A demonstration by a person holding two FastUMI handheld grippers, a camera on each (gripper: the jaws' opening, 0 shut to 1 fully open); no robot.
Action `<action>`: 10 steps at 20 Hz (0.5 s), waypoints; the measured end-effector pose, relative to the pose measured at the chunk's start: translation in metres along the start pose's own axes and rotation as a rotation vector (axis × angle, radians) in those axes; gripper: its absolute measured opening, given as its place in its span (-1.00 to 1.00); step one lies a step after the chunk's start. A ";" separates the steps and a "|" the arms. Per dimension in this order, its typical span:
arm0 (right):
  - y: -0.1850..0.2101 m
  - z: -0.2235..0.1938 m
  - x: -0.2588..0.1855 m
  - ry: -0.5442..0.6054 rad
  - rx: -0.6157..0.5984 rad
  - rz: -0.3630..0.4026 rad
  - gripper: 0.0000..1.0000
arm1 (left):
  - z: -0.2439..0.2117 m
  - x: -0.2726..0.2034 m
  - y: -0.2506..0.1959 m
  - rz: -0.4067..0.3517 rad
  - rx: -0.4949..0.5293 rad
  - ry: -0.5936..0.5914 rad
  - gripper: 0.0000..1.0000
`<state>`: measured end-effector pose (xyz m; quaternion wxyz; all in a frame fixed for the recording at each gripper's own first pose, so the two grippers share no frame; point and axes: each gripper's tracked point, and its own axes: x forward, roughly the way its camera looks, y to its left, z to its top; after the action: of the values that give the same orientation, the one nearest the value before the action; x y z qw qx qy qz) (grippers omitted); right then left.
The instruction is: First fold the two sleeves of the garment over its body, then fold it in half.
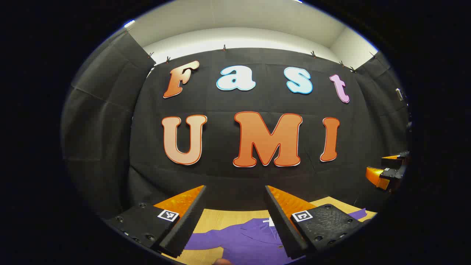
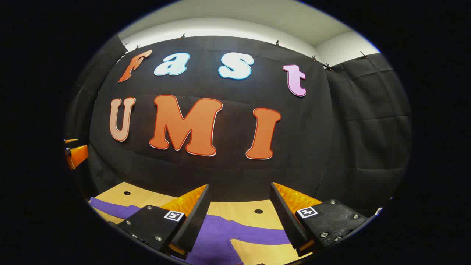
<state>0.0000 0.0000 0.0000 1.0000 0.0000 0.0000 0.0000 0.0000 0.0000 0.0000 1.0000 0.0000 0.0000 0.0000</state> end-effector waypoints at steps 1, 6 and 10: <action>-0.001 -0.002 0.002 0.002 -0.001 -0.003 0.90 | 0.001 0.001 0.000 0.004 0.006 -0.004 0.91; -0.006 -0.002 0.009 0.005 -0.004 -0.003 0.90 | 0.002 0.000 -0.005 0.009 0.011 -0.032 0.91; -0.014 -0.010 0.017 0.026 0.007 -0.014 0.90 | 0.005 -0.001 -0.016 -0.009 0.026 -0.050 0.90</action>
<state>0.0165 -0.0137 -0.0099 0.9999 0.0036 0.0129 -0.0071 -0.0010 -0.0158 0.0047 0.9996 0.0130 -0.0249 -0.0046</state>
